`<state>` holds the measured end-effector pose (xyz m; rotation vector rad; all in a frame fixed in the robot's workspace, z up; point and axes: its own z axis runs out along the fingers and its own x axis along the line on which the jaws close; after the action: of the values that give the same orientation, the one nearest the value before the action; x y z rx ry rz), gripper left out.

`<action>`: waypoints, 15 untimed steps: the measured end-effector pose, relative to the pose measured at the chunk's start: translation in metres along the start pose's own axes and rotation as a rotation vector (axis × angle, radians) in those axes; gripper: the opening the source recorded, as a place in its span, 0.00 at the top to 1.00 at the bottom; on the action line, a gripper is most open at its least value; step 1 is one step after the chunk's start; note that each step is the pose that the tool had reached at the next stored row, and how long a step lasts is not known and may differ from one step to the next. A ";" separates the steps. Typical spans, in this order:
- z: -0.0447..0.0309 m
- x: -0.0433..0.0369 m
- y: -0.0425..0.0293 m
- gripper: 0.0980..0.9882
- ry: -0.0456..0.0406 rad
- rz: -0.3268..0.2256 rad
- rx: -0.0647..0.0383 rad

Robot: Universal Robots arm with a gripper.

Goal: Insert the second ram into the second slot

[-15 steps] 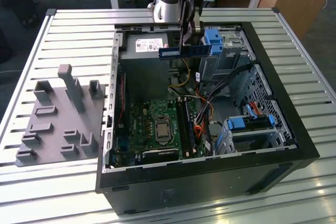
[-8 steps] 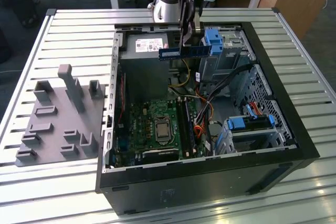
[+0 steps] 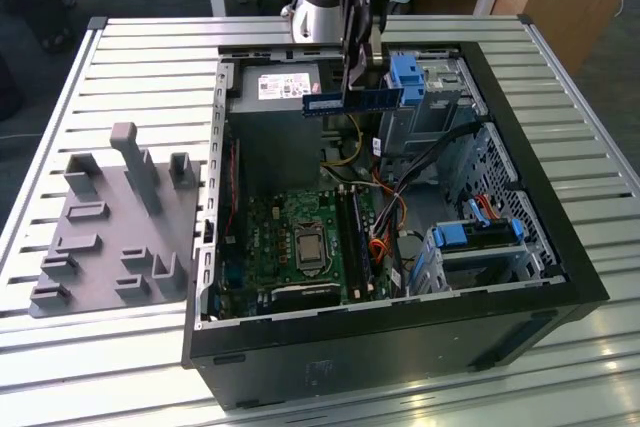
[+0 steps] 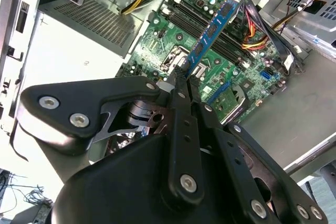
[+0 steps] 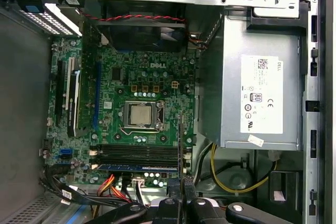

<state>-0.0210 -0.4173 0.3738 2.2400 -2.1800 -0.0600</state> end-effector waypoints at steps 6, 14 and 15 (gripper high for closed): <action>0.0000 0.0029 0.0001 0.96 0.0000 0.000 0.000; -0.0001 0.0075 0.0002 0.96 -0.0001 0.000 0.000; -0.0001 0.0080 0.0002 0.96 -0.0001 0.000 0.000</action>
<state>-0.0210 -0.4253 0.3738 2.2401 -2.1801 -0.0601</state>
